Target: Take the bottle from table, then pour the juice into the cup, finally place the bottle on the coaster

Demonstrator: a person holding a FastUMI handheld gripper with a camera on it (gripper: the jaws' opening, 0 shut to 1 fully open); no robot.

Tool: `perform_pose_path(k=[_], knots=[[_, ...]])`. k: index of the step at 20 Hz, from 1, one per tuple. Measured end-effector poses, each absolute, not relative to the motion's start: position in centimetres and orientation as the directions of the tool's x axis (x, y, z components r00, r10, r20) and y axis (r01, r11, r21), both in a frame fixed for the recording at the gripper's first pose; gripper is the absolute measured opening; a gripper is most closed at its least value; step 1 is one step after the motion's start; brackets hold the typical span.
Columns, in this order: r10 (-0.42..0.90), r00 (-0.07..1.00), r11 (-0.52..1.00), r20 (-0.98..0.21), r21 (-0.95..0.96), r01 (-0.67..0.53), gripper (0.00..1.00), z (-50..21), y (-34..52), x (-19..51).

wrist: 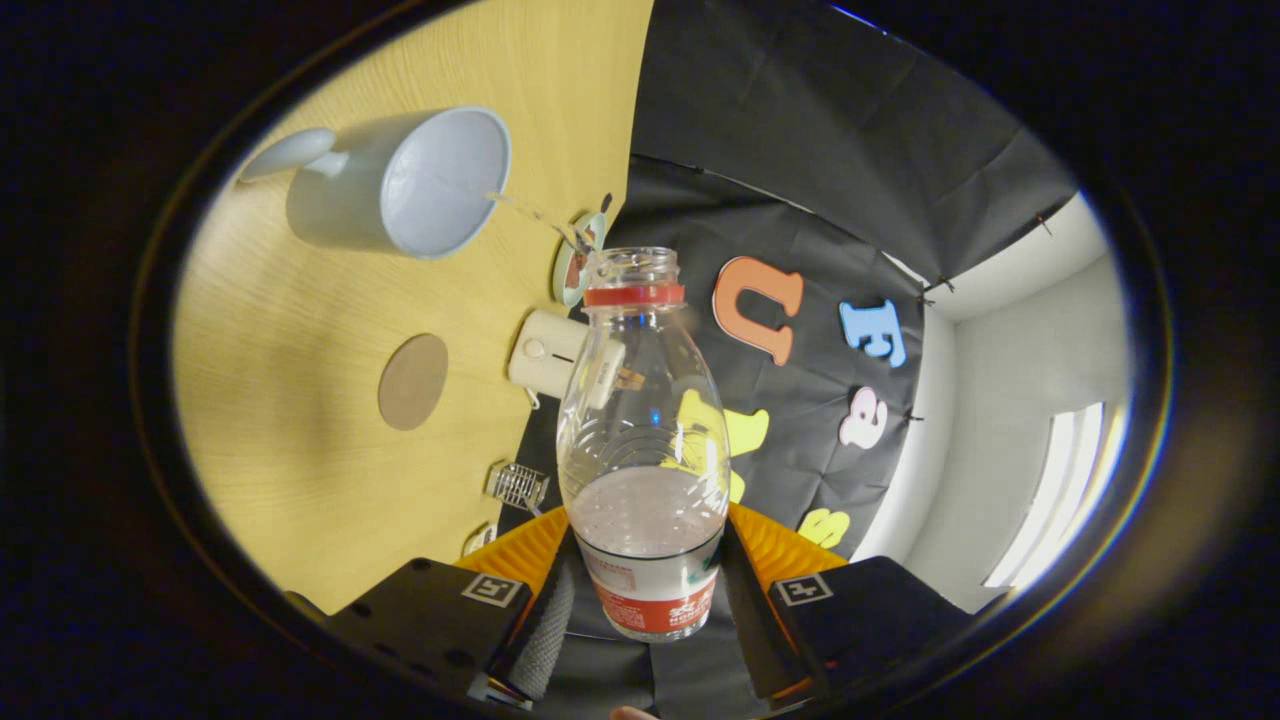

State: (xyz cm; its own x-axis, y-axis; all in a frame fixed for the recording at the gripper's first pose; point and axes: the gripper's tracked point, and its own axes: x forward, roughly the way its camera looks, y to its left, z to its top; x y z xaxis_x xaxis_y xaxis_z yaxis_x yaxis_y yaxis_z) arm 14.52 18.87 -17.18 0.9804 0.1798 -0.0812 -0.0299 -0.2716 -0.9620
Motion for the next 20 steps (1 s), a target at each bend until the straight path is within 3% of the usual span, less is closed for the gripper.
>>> perform_pose_path(k=[20], knots=[[0.205, 0.976, -0.366, -0.070, -0.931, 0.010, 0.77, -15.8, 19.9, 15.3]])
